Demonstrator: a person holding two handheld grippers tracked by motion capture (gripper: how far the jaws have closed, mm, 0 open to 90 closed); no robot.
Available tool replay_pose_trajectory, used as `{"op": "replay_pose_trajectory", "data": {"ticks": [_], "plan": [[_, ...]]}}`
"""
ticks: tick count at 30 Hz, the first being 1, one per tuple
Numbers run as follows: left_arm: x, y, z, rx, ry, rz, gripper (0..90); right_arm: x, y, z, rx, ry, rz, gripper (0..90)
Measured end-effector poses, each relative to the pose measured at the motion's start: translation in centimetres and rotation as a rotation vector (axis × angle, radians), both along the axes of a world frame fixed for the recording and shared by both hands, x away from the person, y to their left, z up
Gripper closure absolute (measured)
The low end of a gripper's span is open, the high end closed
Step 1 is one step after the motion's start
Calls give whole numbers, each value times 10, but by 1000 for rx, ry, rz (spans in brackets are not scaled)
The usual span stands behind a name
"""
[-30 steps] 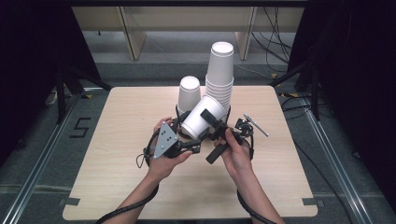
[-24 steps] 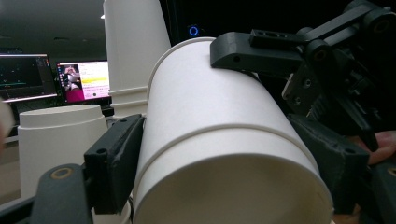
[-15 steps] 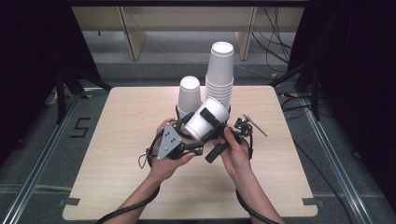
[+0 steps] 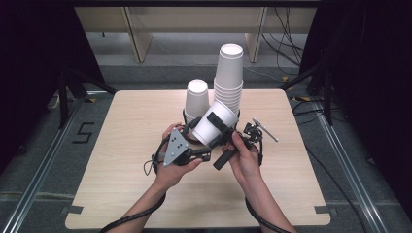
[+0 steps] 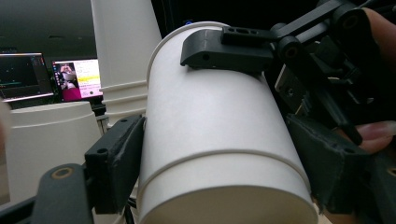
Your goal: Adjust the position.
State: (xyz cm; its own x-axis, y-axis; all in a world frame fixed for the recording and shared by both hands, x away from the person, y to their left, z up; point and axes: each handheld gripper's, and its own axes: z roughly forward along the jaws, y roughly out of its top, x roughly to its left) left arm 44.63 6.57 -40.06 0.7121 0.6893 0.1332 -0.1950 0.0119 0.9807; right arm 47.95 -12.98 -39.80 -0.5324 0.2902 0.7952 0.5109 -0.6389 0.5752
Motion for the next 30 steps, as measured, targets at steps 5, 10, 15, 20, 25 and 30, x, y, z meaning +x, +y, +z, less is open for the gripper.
{"op": "replay_pose_trajectory", "data": {"ticks": [5,10,15,20,25,30], "plan": [[0,0,-1,1,1,0,218,0,0,-1,-7,4,2,130],[1,0,-1,2,11,-5,216,-1,-1,0,-4,22,9,139],[2,0,-1,10,18,-10,212,-1,-2,0,-19,10,8,147],[2,1,-1,15,29,-18,209,-1,-2,0,-39,-6,-1,153],[3,2,0,26,48,-27,189,0,-3,-1,-59,-29,-6,155],[2,2,-1,38,75,-54,143,0,-4,0,-76,-36,-12,156]]}}
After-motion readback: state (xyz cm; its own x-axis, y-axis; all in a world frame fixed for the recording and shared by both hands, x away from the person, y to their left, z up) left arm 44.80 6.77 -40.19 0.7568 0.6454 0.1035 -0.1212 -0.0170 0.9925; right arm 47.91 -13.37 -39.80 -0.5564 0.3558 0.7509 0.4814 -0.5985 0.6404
